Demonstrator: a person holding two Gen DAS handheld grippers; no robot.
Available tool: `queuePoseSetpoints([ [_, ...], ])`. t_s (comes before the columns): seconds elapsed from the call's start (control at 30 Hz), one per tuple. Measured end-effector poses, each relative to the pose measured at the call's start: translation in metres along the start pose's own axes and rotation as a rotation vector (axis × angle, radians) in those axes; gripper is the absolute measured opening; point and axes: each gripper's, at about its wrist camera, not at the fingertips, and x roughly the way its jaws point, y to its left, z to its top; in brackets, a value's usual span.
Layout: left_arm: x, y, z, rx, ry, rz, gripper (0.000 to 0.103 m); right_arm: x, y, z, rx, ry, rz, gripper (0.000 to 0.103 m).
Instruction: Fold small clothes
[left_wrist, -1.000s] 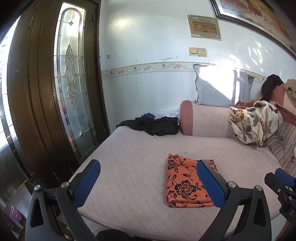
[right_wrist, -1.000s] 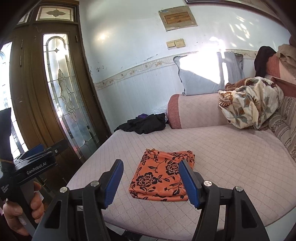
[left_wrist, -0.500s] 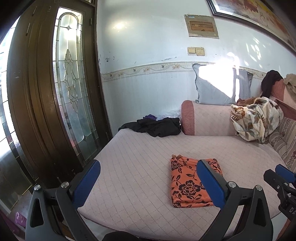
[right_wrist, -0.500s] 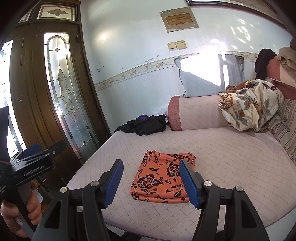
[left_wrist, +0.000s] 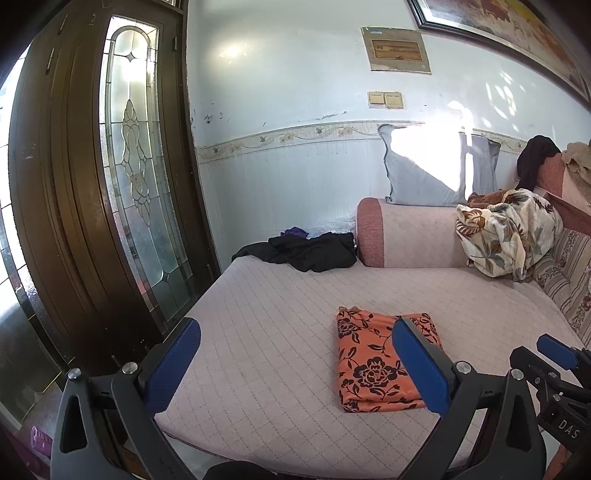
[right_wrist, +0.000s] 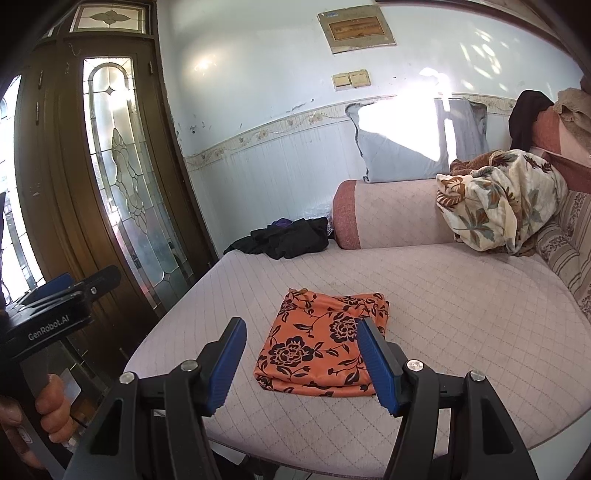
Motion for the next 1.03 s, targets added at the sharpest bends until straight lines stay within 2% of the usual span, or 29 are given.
queuePoseSetpoints([
  [0.77, 0.011, -0.001, -0.004, 0.009, 0.019, -0.066, 0.103, 0.013, 0.011, -0.002, -0.031, 0.025, -0.002, 0.066],
  [1.03, 0.032, 0.000, -0.001, -0.013, 0.011, -0.117, 0.103, 0.031, 0.010, -0.003, -0.027, 0.046, -0.004, 0.066],
])
